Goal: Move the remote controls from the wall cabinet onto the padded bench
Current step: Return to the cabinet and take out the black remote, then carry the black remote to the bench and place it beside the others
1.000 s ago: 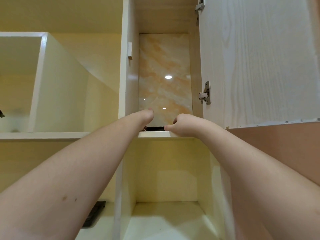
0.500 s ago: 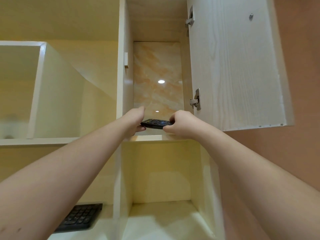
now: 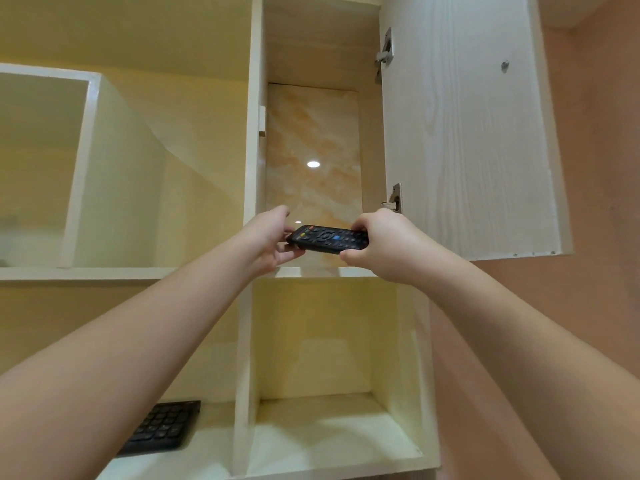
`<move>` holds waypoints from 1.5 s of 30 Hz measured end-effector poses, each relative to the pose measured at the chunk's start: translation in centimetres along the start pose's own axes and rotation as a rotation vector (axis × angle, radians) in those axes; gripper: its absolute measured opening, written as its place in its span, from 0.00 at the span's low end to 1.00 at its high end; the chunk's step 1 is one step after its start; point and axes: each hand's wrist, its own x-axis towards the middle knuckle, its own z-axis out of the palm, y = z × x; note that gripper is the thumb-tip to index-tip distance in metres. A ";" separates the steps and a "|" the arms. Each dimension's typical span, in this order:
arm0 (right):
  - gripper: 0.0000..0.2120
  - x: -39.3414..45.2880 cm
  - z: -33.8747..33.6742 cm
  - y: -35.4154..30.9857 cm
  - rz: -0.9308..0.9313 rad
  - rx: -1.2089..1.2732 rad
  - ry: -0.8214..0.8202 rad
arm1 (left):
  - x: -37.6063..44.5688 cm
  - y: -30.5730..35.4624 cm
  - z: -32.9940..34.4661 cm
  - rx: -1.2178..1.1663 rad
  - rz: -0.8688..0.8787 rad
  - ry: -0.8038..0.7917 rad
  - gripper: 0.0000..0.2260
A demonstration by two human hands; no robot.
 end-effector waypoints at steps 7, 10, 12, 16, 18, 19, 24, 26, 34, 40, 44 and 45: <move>0.18 -3.0 -1.3 -1.0 0.017 -0.044 0.040 | -2.1 0.5 -1.1 -0.029 -0.020 -0.133 0.05; 0.20 -4.3 -1.5 -1.5 0.027 -0.025 0.075 | -2.8 0.5 -2.1 -0.076 -0.036 -0.217 0.05; 0.20 -5.3 -1.6 -1.9 0.035 -0.025 0.081 | -3.2 0.2 -3.1 -0.089 -0.043 -0.254 0.06; 0.20 -7.5 -1.6 -3.0 0.072 -0.026 0.033 | -4.8 -1.0 -5.0 -0.117 -0.046 -0.268 0.05; 0.21 -9.0 -1.6 -3.5 0.089 -0.011 0.019 | -6.0 -2.0 -5.7 -0.146 -0.049 -0.287 0.06; 0.21 -9.8 -1.6 -3.7 0.094 -0.016 0.017 | -6.6 -2.5 -6.0 -0.165 -0.057 -0.303 0.06; 0.20 -14.4 -1.6 -4.8 0.142 -0.076 -0.031 | -9.4 -5.8 -6.9 -0.242 -0.111 -0.411 0.08; 0.20 -16.5 -1.7 -4.9 0.163 -0.066 -0.037 | -10.5 -7.5 -7.0 -0.277 -0.161 -0.447 0.10; 0.14 -24.5 -3.0 -4.4 0.338 -0.014 -0.065 | -17.0 -12.9 -5.6 -0.342 -0.343 -0.578 0.08; 0.14 -30.0 -5.2 -3.5 0.476 -0.029 -0.169 | -21.8 -15.2 -3.0 -0.335 -0.389 -0.674 0.08; 0.16 -33.9 -7.4 -2.3 0.554 -0.015 -0.224 | -25.4 -16.3 -0.5 -0.354 -0.430 -0.707 0.08; 0.16 -35.0 -8.0 -1.9 0.571 -0.011 -0.228 | -26.3 -16.6 0.3 -0.357 -0.444 -0.718 0.08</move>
